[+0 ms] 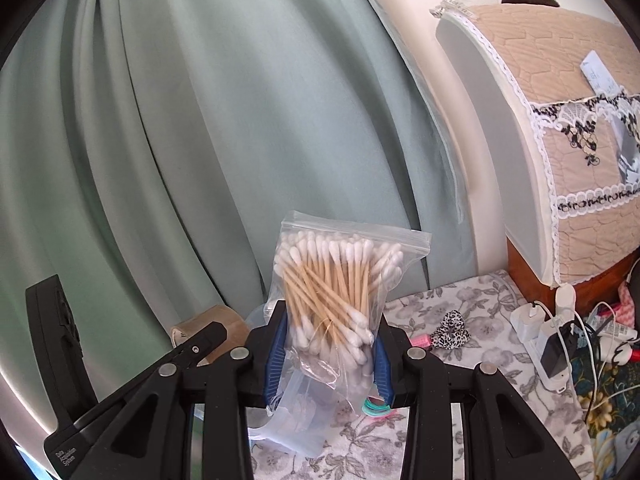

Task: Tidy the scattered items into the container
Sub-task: 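Carry the tape roll and cotton-swab bag with both tools over the bin, then open the right tool to drop the swab bag while the left tool releases the tape roll, then withdraw both tools from the bin toward the teal hair ties, then close the left tool on the teal hair ties while the right tool grasps the leopard scrunchie, then carry the hair ties and scrunchie with both tools over the clear bin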

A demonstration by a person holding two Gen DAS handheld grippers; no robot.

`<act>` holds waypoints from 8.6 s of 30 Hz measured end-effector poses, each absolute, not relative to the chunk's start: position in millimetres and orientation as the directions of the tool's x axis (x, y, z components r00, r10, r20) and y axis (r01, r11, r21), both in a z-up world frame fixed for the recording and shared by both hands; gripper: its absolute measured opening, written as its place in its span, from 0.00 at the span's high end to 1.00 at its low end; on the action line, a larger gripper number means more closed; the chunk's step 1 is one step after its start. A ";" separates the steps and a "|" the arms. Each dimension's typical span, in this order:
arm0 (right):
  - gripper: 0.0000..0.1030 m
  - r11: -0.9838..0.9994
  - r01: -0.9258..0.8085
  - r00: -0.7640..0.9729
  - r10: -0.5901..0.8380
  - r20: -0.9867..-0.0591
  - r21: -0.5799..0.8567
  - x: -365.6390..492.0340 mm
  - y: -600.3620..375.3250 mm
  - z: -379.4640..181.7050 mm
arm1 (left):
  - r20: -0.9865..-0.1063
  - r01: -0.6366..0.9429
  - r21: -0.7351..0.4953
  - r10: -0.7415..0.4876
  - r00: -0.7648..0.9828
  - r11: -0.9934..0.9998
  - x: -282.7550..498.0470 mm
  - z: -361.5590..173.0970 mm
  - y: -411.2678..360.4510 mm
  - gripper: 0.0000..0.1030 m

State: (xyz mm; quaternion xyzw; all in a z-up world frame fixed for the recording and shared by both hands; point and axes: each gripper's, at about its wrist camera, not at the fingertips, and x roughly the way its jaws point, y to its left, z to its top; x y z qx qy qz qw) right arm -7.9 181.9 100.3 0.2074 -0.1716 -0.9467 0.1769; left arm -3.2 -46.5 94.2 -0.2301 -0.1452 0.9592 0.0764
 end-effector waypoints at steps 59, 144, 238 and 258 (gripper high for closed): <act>0.60 -0.851 0.453 -0.536 -0.499 -0.681 0.267 -77.4 -8.2 -25.3 | -0.581 0.137 -0.456 0.177 -0.795 -0.880 -68.5 -19.7 -185.2 0.89; 0.00 -0.893 -0.025 -0.858 -0.212 -0.468 0.449 -19.7 285.1 -10.5 | -0.708 -0.086 -0.114 0.141 -0.691 -0.990 -36.3 17.3 61.7 0.26; 0.78 -0.923 0.035 -0.610 -0.323 -0.724 0.382 -201.7 254.3 -142.2 | -0.846 -0.026 -0.056 0.061 -0.530 -0.998 -137.0 -143.8 71.6 0.31; 0.78 -0.897 0.118 -0.745 -0.363 -0.560 0.425 -73.1 258.2 -16.3 | -0.637 -0.080 -0.067 0.105 -0.764 -0.995 -48.9 3.4 63.0 0.31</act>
